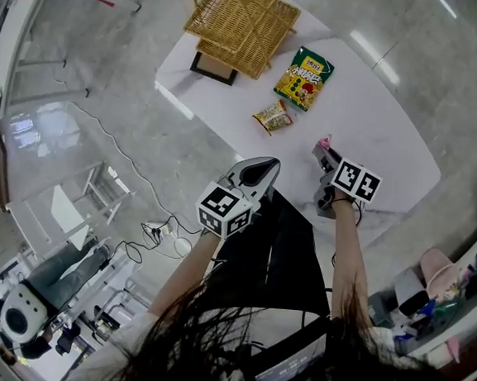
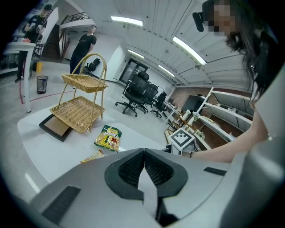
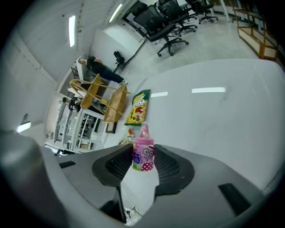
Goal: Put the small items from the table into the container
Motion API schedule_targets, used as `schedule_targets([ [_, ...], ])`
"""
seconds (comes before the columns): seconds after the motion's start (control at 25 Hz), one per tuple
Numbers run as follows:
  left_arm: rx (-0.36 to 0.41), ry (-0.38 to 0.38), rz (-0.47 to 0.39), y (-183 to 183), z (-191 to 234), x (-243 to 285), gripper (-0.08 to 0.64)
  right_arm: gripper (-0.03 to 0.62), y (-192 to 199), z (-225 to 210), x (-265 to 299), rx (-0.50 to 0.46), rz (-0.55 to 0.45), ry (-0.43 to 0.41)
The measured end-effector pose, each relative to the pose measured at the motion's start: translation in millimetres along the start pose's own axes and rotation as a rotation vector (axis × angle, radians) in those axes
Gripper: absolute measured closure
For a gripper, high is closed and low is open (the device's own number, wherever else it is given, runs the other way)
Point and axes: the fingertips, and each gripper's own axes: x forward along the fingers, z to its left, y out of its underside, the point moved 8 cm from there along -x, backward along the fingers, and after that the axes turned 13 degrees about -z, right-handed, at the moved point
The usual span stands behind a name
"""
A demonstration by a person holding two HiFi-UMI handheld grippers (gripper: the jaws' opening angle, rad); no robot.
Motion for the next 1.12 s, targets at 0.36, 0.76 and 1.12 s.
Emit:
schedule_targets([
  [0.36, 0.023, -0.069, -0.023, -28.3, -5.0, -24.0, 0.554, 0.433, -31.4, 63.1, -42.7, -0.152, -0.025, -0.175],
  [0.76, -0.014, -0.192, -0.131, -55.2, 4.7, -58.3, 0.554, 0.433, -53.3, 135.5, -50.3, -0.273, -0.036, -0.282],
  [1.12, -0.028, -0.202, -0.134, -66.4, 49.6, -60.3, 0.554, 0.433, -59.0, 193.5, 6.2, -0.278, -0.023, -0.304],
])
